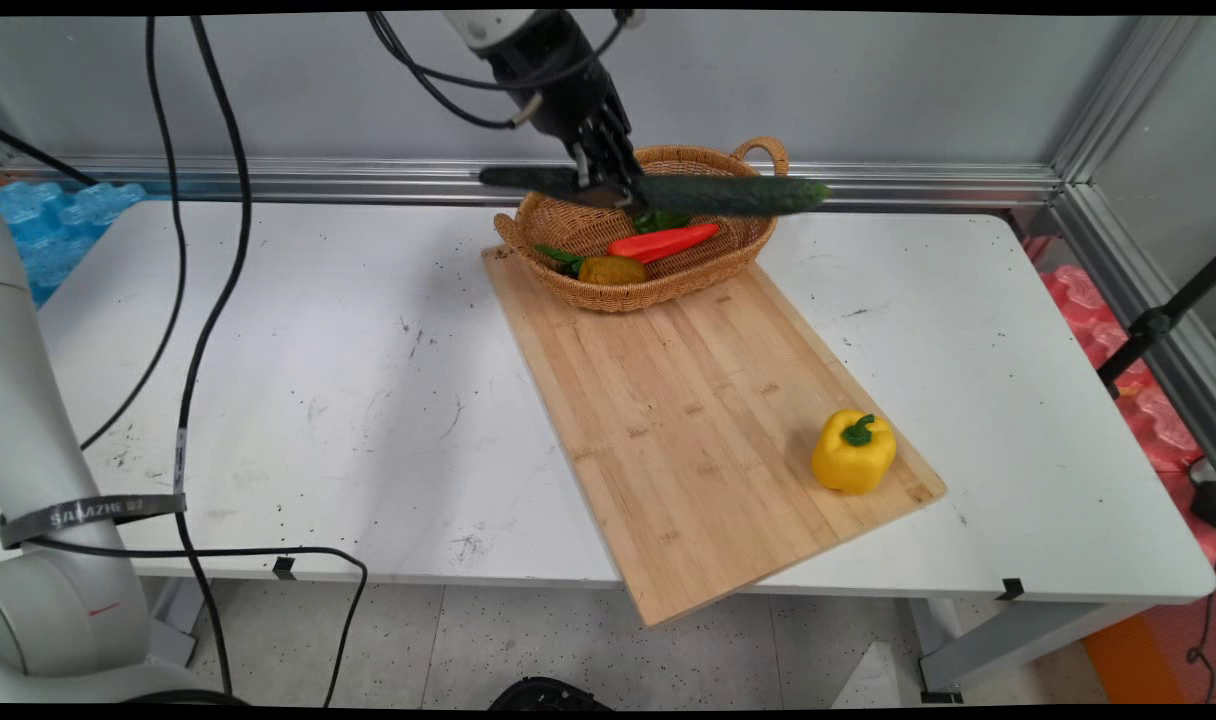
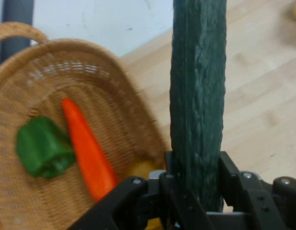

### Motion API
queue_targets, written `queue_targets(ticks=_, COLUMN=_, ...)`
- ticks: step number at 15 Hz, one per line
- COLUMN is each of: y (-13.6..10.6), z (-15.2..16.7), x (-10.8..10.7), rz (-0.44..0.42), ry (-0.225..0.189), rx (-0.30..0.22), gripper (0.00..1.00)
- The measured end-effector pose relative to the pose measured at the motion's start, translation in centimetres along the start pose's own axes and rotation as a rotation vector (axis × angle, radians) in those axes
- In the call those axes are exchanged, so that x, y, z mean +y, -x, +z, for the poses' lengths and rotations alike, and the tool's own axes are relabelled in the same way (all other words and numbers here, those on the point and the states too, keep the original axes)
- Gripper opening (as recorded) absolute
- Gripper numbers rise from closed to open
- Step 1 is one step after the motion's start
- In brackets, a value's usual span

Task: Place the picked object on the cutting board

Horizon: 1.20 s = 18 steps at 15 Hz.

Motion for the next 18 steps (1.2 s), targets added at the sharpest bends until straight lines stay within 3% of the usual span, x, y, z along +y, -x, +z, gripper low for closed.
queue_targets(ticks=8, y=-1.6, z=3.4, x=4.2, rz=-0.157, ry=0.035, rx=-0.002, gripper=0.0)
queue_targets(ticks=18, y=-3.7, z=10.1, x=8.7, rz=-0.269, ry=0.075, rx=-0.015, gripper=0.0)
